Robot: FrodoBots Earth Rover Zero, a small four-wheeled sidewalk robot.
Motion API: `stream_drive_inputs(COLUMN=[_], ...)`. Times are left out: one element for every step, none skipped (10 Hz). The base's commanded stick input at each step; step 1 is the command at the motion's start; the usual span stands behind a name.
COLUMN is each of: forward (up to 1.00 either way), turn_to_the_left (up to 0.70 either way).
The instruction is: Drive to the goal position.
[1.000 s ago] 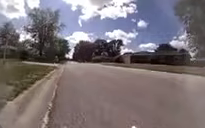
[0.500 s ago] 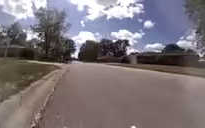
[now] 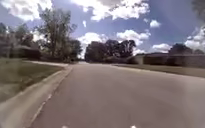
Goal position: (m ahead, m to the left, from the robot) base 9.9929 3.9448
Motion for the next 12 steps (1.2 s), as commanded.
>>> stream_drive_inputs(forward=[0.85,0.85,0.85,0.85,0.85,0.85,0.85,0.85,0.85,0.85,0.85,0.85], turn_to_the_left=[0.0,0.0,0.0,0.0,0.0,0.0,0.0,0.0,0.0,0.0,0.0,0.0])
